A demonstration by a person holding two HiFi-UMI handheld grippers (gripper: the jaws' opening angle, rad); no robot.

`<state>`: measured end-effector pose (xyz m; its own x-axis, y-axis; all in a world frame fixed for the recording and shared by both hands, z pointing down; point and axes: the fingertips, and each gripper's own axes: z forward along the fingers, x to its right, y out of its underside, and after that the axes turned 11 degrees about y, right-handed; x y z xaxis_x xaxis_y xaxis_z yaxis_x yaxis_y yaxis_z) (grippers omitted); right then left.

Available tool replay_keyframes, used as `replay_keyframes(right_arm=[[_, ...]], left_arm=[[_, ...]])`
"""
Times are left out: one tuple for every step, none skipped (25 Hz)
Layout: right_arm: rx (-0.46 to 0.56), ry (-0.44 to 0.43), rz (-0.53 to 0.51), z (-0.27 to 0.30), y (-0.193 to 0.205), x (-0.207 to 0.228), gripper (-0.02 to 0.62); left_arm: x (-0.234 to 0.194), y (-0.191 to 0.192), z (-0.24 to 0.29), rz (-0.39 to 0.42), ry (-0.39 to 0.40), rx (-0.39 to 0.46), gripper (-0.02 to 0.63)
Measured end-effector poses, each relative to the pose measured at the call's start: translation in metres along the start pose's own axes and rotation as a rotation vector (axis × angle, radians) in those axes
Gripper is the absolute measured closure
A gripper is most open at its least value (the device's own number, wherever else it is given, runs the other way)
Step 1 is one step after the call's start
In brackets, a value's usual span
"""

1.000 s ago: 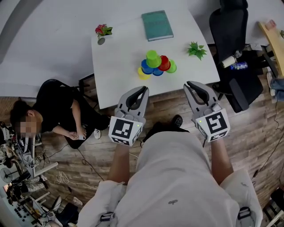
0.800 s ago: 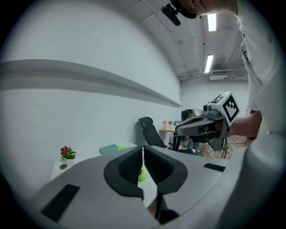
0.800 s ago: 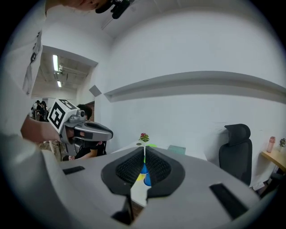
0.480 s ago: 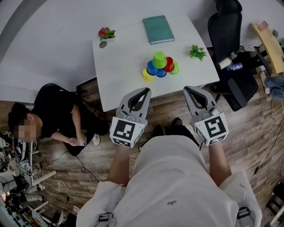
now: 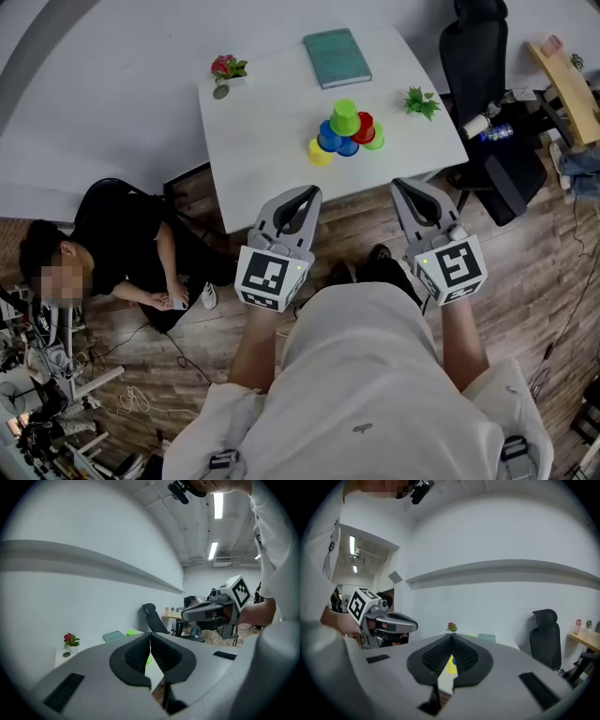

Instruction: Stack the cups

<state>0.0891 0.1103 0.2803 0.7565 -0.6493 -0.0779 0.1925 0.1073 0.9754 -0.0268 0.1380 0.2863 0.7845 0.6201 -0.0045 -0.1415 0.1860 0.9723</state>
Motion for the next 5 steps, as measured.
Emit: replay_keyframes(right_arm=[[0.001,0.0,0.002,-0.0004,-0.0003,-0.0004,0.591],[0.002,-0.001,0.002,-0.0007,-0.0005,-0.0009,0.591],[0.003,-0.003,0.003,-0.0008,-0.0006,-0.0016,0.591],[0.003,-0.004,0.005,-0.0009,-0.0006,-0.0024,0.591],[0.004,-0.006,0.008,-0.001,-0.0006,-0.0034,0.591]], left_arm=[[0.0,-0.001,-0.0007,-0.001,0.001,0.004,0.583],[0.0,-0.0013,-0.0013,-0.004,0.002,0.007,0.583],[-0.0002,-0.001,-0.0019,-0.007,0.003,0.008,0.583],[-0.0006,-0.0005,-0.0025,-0.01,0.004,0.008,0.583],[-0.001,0.0001,-0.0031,-0.013,0.005,0.008,0.583]])
